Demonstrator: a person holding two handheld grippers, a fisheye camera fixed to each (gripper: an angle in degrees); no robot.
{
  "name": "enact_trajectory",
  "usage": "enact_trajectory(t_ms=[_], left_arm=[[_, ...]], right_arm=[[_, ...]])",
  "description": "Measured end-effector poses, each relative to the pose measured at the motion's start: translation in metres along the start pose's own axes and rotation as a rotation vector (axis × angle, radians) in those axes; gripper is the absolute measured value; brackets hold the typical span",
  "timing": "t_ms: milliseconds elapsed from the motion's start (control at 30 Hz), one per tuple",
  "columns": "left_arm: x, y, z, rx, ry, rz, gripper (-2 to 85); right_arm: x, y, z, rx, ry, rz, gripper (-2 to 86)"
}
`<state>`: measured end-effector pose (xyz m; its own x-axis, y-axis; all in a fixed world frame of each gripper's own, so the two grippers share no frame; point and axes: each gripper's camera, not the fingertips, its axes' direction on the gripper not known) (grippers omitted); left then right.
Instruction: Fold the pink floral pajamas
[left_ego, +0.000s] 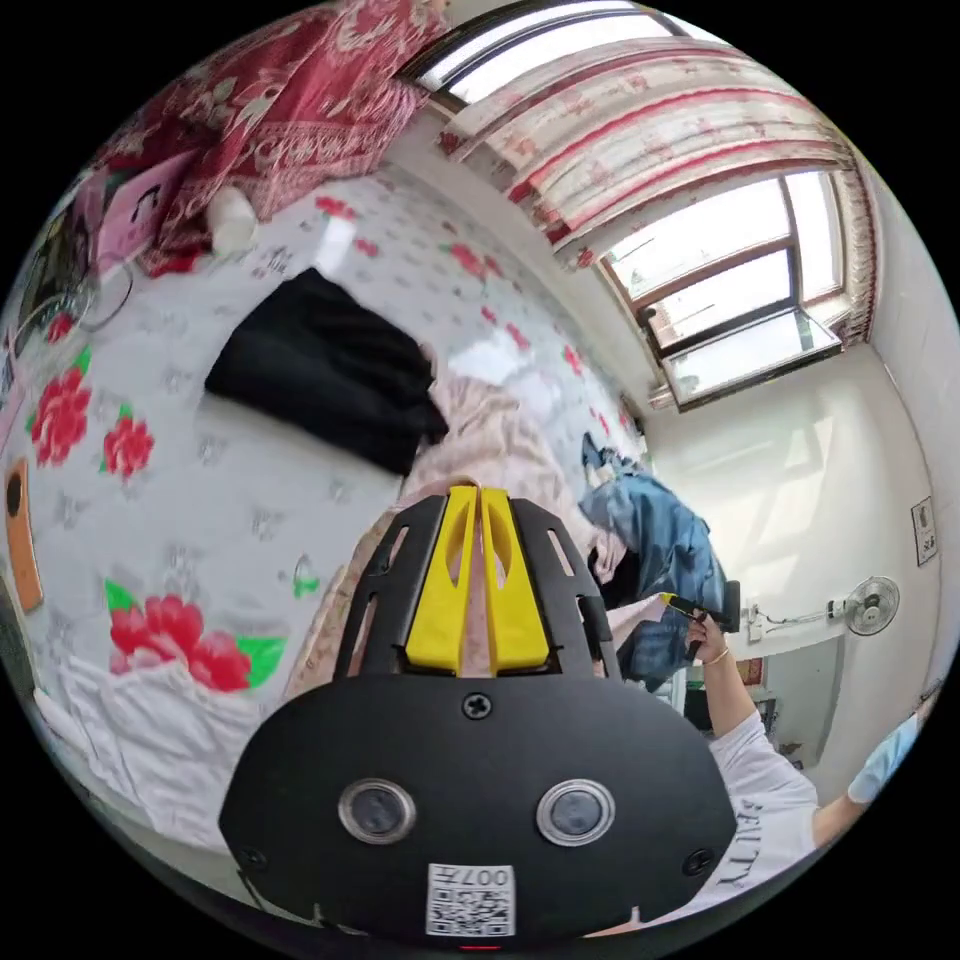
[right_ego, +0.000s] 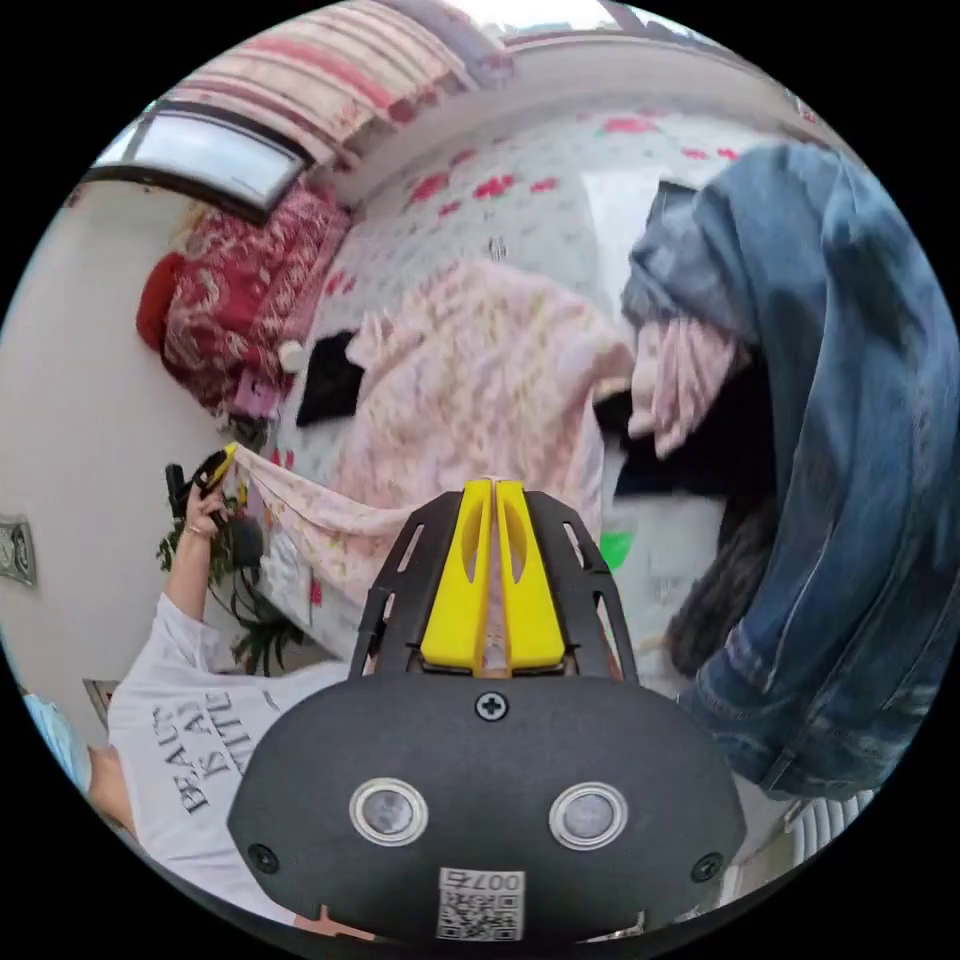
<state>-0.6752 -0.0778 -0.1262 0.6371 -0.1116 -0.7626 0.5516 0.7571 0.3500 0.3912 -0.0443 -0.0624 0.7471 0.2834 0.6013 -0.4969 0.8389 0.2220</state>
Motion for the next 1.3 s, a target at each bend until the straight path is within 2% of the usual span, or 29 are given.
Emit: enact_trajectory(t_ms=[33, 67, 100, 133, 167, 200, 300, 400, 600, 733, 867, 1067, 1300], left_arm=[[0.043, -0.053, -0.03, 0.09, 0.028, 0.058, -1.0], [0.066, -0.076, -0.051, 0.146, 0.045, 0.091, -1.0], [0.112, -0.11, -0.099, 0.28, 0.095, 0.166, -1.0], [0.156, -0.127, -0.152, 0.415, 0.15, 0.251, -1.0], [0.176, -0.129, -0.178, 0.48, 0.173, 0.294, -1.0], [0.211, -0.124, -0.227, 0.591, 0.205, 0.373, -1.0], [0.259, -0.072, -0.322, 0.785, 0.246, 0.51, -1.0], [0.28, -0.001, -0.38, 0.86, 0.188, 0.591, -1.0], [0.279, 0.118, -0.441, 0.805, 0.145, 0.664, -1.0], [0.262, 0.192, -0.44, 0.713, 0.064, 0.701, -1.0], [0.23, 0.252, -0.423, 0.634, 0.075, 0.662, -1.0], [0.168, 0.342, -0.352, 0.394, -0.061, 0.588, -1.0], [0.066, 0.411, -0.233, 0.068, -0.129, 0.234, -1.0]], right_arm=[[-0.018, -0.023, -0.029, 0.068, -0.003, -0.023, -0.3], [-0.06, -0.059, -0.095, 0.211, 0.007, -0.096, -0.3], [-0.107, -0.078, -0.169, 0.391, 0.039, -0.193, -0.3], [-0.13, -0.079, -0.206, 0.49, 0.054, -0.24, -0.3], [-0.17, -0.07, -0.274, 0.682, 0.067, -0.312, -0.3], [-0.203, -0.046, -0.33, 0.856, 0.053, -0.378, -0.3], [-0.255, 0.036, -0.412, 1.134, 0.011, -0.533, -0.2], [-0.273, 0.113, -0.445, 1.209, -0.029, -0.602, -0.3], [-0.249, 0.233, -0.461, 1.142, -0.172, -0.63, -0.3], [-0.231, 0.294, -0.444, 1.045, -0.106, -0.627, -0.3], [-0.197, 0.358, -0.414, 0.927, -0.089, -0.6, -0.3], [-0.125, 0.434, -0.33, 0.678, -0.094, -0.444, -0.3], [-0.038, 0.484, -0.202, 0.391, -0.046, -0.091, -0.3]])
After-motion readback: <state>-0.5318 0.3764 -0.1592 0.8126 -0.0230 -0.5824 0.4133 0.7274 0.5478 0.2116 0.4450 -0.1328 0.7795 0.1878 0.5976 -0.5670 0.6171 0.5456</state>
